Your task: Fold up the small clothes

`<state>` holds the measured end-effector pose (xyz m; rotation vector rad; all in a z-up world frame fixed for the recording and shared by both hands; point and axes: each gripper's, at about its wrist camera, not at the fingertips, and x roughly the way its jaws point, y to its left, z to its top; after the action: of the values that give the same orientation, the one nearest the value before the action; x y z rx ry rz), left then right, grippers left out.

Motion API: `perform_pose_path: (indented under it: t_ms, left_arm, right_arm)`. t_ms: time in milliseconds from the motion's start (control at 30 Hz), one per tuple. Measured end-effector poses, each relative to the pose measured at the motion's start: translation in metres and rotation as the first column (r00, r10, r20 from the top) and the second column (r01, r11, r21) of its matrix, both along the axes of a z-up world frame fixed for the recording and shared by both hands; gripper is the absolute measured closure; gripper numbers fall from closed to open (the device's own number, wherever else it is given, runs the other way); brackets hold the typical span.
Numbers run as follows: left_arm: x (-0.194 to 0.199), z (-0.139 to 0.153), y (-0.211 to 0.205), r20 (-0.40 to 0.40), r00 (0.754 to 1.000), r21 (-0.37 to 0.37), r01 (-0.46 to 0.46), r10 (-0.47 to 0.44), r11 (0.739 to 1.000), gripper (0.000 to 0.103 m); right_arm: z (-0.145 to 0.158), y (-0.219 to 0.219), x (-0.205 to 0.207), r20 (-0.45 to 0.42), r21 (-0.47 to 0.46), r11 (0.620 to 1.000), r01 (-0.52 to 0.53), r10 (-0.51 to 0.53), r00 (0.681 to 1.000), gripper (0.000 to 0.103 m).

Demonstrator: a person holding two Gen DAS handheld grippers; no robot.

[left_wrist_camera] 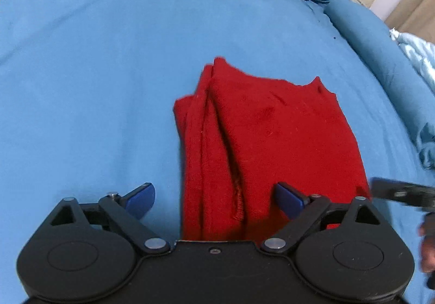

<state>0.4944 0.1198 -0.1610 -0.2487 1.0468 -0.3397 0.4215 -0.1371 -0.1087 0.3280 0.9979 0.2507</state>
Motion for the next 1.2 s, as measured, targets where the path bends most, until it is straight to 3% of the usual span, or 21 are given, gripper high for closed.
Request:
perform_pose_path:
  t_ms: [100, 133, 167, 233, 367, 467, 600, 733, 833, 967, 1067, 1200]
  left_arm:
    - [0.002, -0.003, 0.002, 0.028, 0.999, -0.008, 0.036, -0.035, 0.999, 0.009]
    - [0.003, -0.003, 0.001, 0.03, 0.999, -0.003, 0.044, -0.044, 0.999, 0.015]
    - [0.003, -0.002, 0.0, 0.031, 0.998, -0.005, 0.057, -0.057, 0.998, 0.031]
    - [0.007, -0.001, -0.003, 0.002, 0.996, -0.063, 0.086, -0.086, 0.994, 0.059]
    - [0.006, 0.012, -0.013, 0.008, 0.998, -0.026, 0.07, -0.07, 0.997, 0.073]
    - [-0.006, 0.03, -0.016, 0.03, 0.998, -0.018, 0.051, -0.05, 0.999, 0.075]
    - [-0.038, 0.069, -0.037, 0.086, 0.992, 0.024, 0.093, -0.095, 0.995, 0.075]
    - [-0.091, 0.102, -0.068, 0.136, 0.978, 0.02, 0.157, -0.158, 0.987, 0.075]
    - [-0.132, 0.106, -0.1, 0.163, 0.962, 0.045, 0.213, -0.218, 0.976, 0.075]
    - [-0.178, 0.083, -0.143, 0.167, 0.947, 0.078, 0.264, -0.274, 0.961, 0.075]
    - [-0.196, 0.055, -0.167, 0.129, 0.949, 0.091, 0.279, -0.289, 0.956, 0.075]
    - [-0.205, 0.032, -0.184, 0.131, 0.954, 0.197, 0.24, -0.269, 0.95, 0.075]
  right_arm:
    - [-0.02, 0.009, 0.008, -0.014, 0.018, 0.999, -0.03, 0.03, 0.999, 0.019]
    - [-0.023, 0.01, 0.008, -0.005, 0.027, 0.999, -0.028, 0.028, 1.0, 0.024]
    - [-0.023, 0.012, 0.008, 0.005, 0.046, 0.998, -0.037, 0.037, 0.999, 0.041]
    - [-0.021, 0.017, 0.006, 0.027, 0.044, 0.998, -0.05, 0.049, 0.998, 0.052]
    - [-0.003, 0.022, 0.0, 0.06, 0.014, 0.999, -0.042, 0.041, 0.997, 0.063]
    - [0.02, 0.017, -0.009, 0.091, 0.043, 0.998, -0.039, 0.035, 0.995, 0.064]
    - [0.059, 0.004, -0.034, 0.115, 0.04, 0.998, -0.056, 0.051, 0.992, 0.064]
    - [0.097, -0.03, -0.085, 0.122, 0.029, 0.998, -0.063, 0.059, 0.991, 0.064]
    - [0.108, -0.057, -0.128, 0.116, 0.011, 0.998, -0.064, 0.062, 0.991, 0.064]
    - [0.092, -0.083, -0.179, 0.085, -0.033, 0.997, -0.065, 0.068, 0.994, 0.063]
    - [0.06, -0.095, -0.203, 0.05, -0.059, 0.997, -0.052, 0.055, 0.997, 0.063]
    - [0.024, -0.106, -0.213, 0.034, -0.056, 0.998, 0.008, -0.006, 0.999, 0.062]
